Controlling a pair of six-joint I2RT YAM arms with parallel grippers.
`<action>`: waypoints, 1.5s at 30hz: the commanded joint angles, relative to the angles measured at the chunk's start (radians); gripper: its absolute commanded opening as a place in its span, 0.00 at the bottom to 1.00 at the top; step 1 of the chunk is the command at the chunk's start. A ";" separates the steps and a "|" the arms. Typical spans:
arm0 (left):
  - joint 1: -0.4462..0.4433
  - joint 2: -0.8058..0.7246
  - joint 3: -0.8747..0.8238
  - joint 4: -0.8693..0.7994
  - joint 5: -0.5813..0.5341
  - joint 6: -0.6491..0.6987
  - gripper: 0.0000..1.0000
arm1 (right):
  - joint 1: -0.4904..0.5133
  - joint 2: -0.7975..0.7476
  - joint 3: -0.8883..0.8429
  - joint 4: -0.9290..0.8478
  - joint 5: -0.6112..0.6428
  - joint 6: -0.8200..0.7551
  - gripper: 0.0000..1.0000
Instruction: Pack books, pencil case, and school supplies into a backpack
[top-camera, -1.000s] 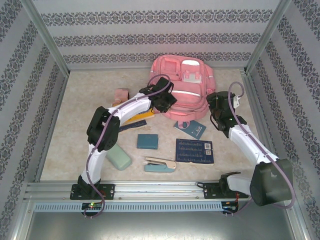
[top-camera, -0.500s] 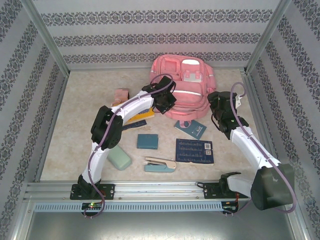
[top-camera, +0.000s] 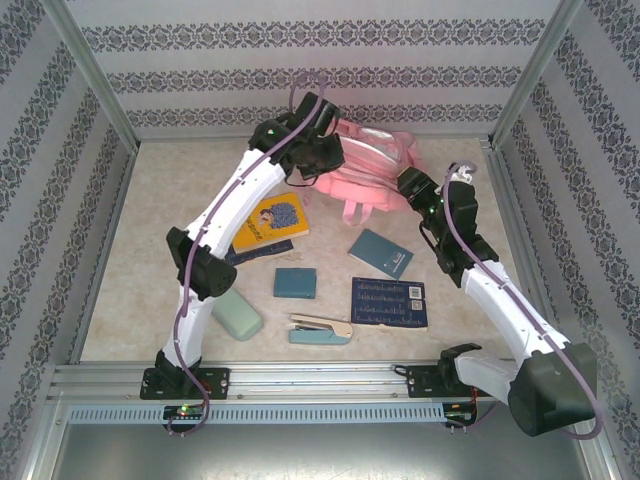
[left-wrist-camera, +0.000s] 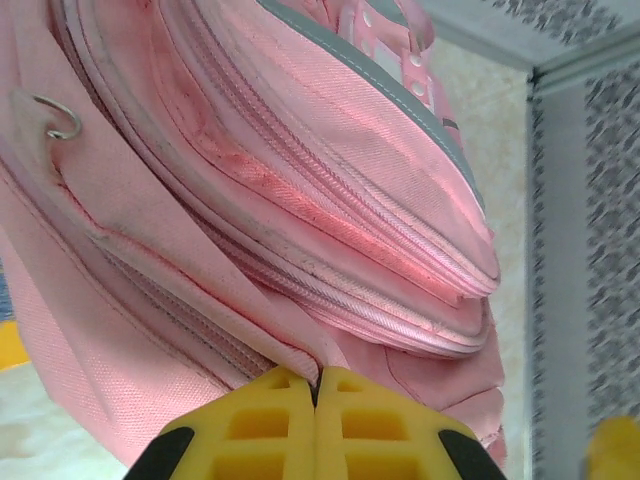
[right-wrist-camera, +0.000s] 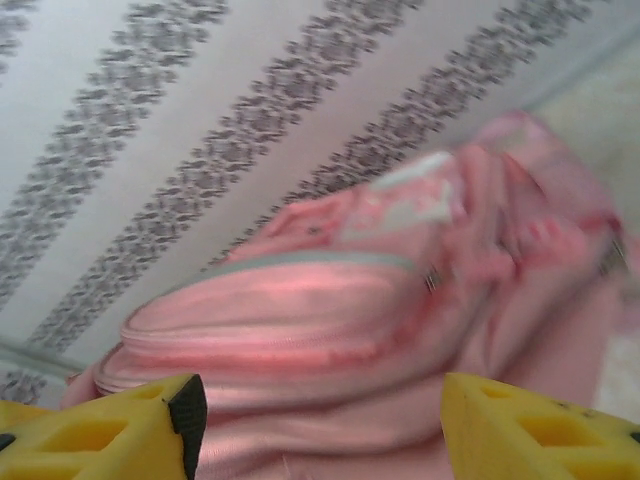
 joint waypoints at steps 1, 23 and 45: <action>0.025 -0.181 -0.148 -0.085 0.024 0.277 0.00 | 0.019 -0.002 0.042 0.034 -0.067 -0.182 0.64; 0.030 -0.520 -0.766 0.044 0.283 0.699 0.00 | 0.005 0.348 0.227 -0.142 -0.553 -0.250 0.68; 0.059 -0.491 -0.780 0.144 0.289 0.676 0.00 | 0.037 0.663 0.339 0.023 -1.286 -0.253 0.25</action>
